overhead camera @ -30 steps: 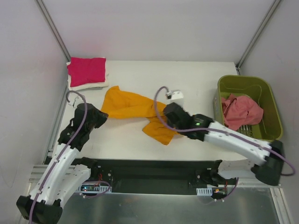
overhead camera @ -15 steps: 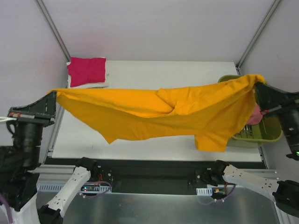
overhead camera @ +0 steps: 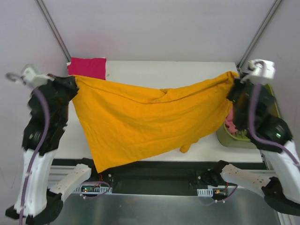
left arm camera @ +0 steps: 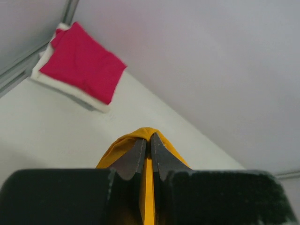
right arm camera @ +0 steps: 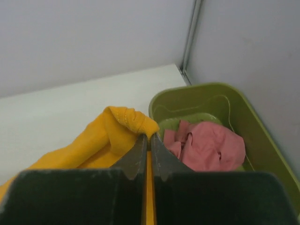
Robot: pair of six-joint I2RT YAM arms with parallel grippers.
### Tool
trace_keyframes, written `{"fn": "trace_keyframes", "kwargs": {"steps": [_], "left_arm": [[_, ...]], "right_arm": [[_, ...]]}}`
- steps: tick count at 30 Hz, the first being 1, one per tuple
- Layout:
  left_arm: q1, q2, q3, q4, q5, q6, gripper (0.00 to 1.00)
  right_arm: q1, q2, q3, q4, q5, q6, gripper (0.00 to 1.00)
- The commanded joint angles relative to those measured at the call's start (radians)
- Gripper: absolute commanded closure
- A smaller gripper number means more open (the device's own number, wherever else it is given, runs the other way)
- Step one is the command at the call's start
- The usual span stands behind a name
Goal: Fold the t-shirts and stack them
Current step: Flatten the tshirt out
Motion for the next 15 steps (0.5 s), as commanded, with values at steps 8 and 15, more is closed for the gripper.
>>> {"fn": "trace_keyframes", "kwargs": {"steps": [8,15], "left_arm": [[0.202,0.957,0.380,-0.136,0.115,0.091,0.01],[0.200,0.811,0.179,-0.158,0.198,0.030,0.00]], "right_arm": [[-0.536,0.799,0.236,-0.012,-0.709,0.150,0.21],[-0.508,0.668,0.058,0.054,-0.848,0.151,0.03]]}}
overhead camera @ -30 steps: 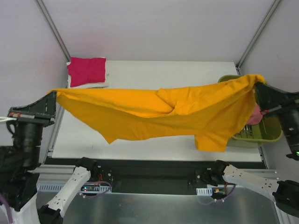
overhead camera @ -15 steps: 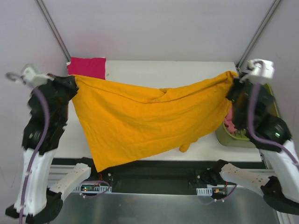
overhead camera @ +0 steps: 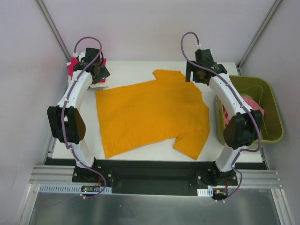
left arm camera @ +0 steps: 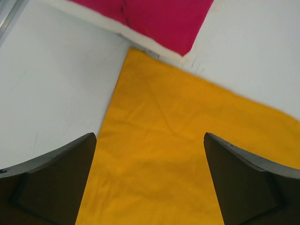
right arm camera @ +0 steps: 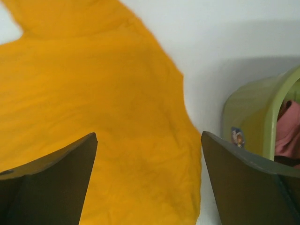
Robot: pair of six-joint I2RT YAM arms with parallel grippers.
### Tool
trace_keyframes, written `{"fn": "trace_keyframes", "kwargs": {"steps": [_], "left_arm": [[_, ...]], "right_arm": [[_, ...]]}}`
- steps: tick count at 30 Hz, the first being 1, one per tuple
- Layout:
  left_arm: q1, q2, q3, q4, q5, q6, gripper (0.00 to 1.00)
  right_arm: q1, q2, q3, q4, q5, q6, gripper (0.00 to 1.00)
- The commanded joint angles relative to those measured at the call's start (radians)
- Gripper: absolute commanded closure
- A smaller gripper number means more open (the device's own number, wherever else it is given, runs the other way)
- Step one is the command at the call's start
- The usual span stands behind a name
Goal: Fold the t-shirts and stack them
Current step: Flatten the tshirt out
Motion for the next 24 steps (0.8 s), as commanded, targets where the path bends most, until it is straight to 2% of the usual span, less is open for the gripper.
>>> {"fn": "trace_keyframes", "kwargs": {"steps": [1,6,7,13,14,16,19,24], "left_arm": [[-0.003,-0.302,-0.199,-0.047,0.084,-0.066,0.01],[-0.006,-0.545,-0.544,-0.044,0.172,-0.154,0.01],[-0.006,-0.624,-0.643,-0.045,0.202,-0.166,0.01],[-0.006,-0.948,-1.007,-0.054,0.419,-0.255,0.00],[-0.006,-0.985,-1.048,-0.060,0.506,-0.267,0.00],[-0.006,-1.071,-1.145,-0.121,0.545,-0.315,0.01],[-0.008,-1.158,-1.228,-0.236,0.533,-0.376,0.01],[-0.017,-1.228,-1.277,-0.300,0.510,-0.445,0.02]], "right_arm": [[0.027,-0.271,-0.152,0.102,-0.148,0.038,0.04],[0.081,-0.463,-0.474,0.167,-0.224,0.147,0.03],[0.086,-0.504,-0.508,0.167,-0.244,0.164,0.03],[0.106,-0.667,-0.764,0.183,-0.362,0.268,0.03],[0.109,-0.684,-0.789,0.190,-0.373,0.280,0.03],[0.113,-0.716,-0.835,0.207,-0.417,0.293,0.03],[0.118,-0.750,-0.877,0.197,-0.433,0.290,0.03],[0.116,-0.733,-0.883,0.165,-0.389,0.264,0.04]]}}
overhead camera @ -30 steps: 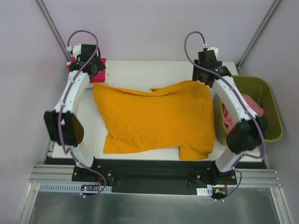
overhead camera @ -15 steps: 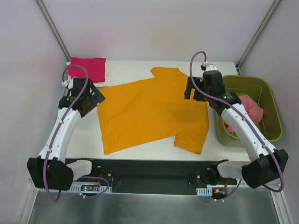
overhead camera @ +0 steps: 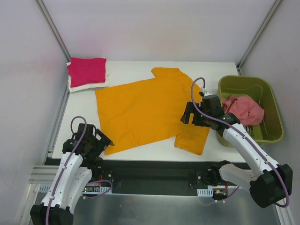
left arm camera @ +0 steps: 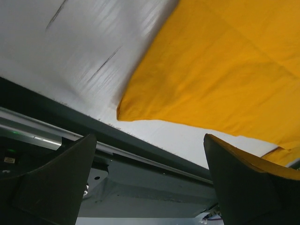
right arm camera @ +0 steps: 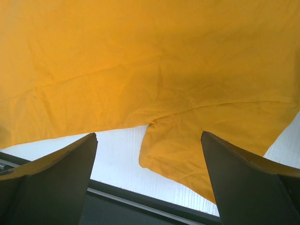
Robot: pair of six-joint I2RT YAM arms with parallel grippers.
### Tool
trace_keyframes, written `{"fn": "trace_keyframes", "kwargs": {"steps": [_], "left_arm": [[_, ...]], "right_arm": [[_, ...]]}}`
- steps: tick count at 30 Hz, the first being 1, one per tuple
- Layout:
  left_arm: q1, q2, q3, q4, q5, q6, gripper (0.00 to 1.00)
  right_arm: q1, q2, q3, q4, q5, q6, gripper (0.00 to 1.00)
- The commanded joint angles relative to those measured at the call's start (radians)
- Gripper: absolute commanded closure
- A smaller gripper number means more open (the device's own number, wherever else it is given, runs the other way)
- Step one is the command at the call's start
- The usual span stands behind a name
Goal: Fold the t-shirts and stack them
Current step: Flatten the tshirt out
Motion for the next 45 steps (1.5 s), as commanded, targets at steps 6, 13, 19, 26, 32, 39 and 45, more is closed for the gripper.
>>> {"fn": "trace_keyframes", "kwargs": {"steps": [6,13,19,26,32,39,45], "left_arm": [[-0.020,0.009,-0.033,-0.079,-0.027,-0.129,0.33],[-0.026,0.113,-0.054,0.001,-0.061,-0.138,0.58],[-0.028,0.170,-0.022,0.046,-0.190,-0.131,0.65],[-0.028,0.258,-0.071,0.182,-0.095,-0.111,0.99],[-0.029,0.210,-0.094,0.207,-0.058,-0.086,1.00],[-0.029,0.072,-0.013,0.205,-0.108,-0.017,1.00],[-0.029,0.119,0.068,0.205,-0.190,0.041,1.00]], "right_arm": [[0.005,0.042,0.015,0.036,0.003,0.009,0.03],[0.005,0.055,0.026,0.028,0.012,-0.004,0.03],[0.004,0.054,0.030,0.008,0.025,-0.011,0.03],[0.005,0.021,-0.002,-0.053,0.060,-0.001,0.03],[0.004,-0.010,-0.026,-0.131,0.124,0.006,0.03],[0.049,-0.001,-0.042,-0.265,-0.024,-0.009,0.03],[0.126,0.064,-0.121,-0.306,0.035,0.081,0.12]]}}
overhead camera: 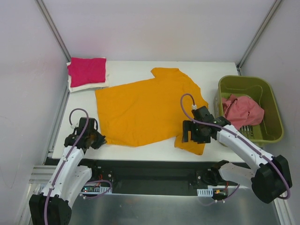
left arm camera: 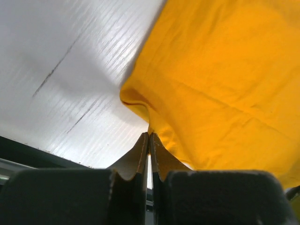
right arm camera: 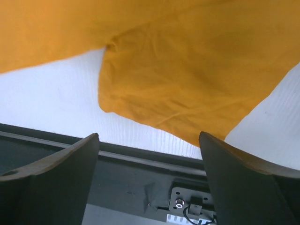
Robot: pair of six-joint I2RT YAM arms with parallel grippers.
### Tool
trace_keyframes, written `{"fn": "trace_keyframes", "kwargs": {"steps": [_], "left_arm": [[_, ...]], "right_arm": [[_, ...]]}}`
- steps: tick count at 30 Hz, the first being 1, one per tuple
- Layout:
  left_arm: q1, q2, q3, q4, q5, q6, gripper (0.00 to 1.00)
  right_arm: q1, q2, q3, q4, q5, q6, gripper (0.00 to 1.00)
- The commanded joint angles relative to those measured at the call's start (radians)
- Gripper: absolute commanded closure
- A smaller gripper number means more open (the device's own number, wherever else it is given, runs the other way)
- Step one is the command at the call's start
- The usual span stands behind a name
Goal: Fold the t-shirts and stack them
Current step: Flatten the tshirt out
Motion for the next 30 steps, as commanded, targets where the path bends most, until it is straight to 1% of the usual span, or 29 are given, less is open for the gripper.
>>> {"fn": "trace_keyframes", "kwargs": {"steps": [1,4,7,9,11,12,14,19,22,23,26,28,30], "left_arm": [[-0.005,0.042,0.084,0.014,-0.072,0.070,1.00],[-0.005,0.072,0.107,0.014,-0.089,0.074,1.00],[-0.005,0.083,0.113,0.014,-0.099,0.076,1.00],[-0.005,0.086,0.112,0.014,-0.104,0.073,1.00],[-0.005,0.077,0.110,0.014,-0.115,0.071,1.00],[-0.005,0.076,0.112,0.014,-0.115,0.070,1.00],[-0.005,0.060,0.110,0.014,-0.119,0.068,1.00],[-0.005,0.037,0.103,0.014,-0.126,0.045,1.00],[-0.005,0.036,0.101,0.014,-0.122,0.045,1.00],[-0.005,0.039,0.103,0.012,-0.124,0.045,1.00],[-0.005,0.042,0.106,0.014,-0.124,0.047,1.00],[-0.005,0.043,0.109,0.014,-0.122,0.048,1.00],[-0.005,0.043,0.113,0.012,-0.122,0.053,1.00]], "right_arm": [[0.019,0.032,-0.050,-0.084,0.020,0.108,0.14],[0.021,0.026,-0.081,-0.119,0.081,0.157,0.21],[0.016,0.005,-0.090,-0.177,0.178,0.216,0.28],[0.006,0.000,-0.099,-0.185,0.184,0.222,0.35],[-0.023,0.012,-0.110,-0.174,0.158,0.223,0.39],[-0.034,0.019,-0.118,-0.170,0.149,0.225,0.43],[-0.059,0.043,-0.138,-0.148,0.121,0.220,0.46],[-0.076,0.077,-0.156,-0.110,0.118,0.226,0.47],[-0.082,0.108,-0.156,-0.082,0.109,0.217,0.51],[-0.082,0.114,-0.155,-0.073,0.109,0.214,0.55],[-0.080,0.134,-0.148,-0.041,0.094,0.210,0.59],[-0.082,0.167,-0.142,-0.024,0.097,0.203,0.60],[-0.080,0.207,-0.136,-0.007,0.094,0.193,0.64]]}}
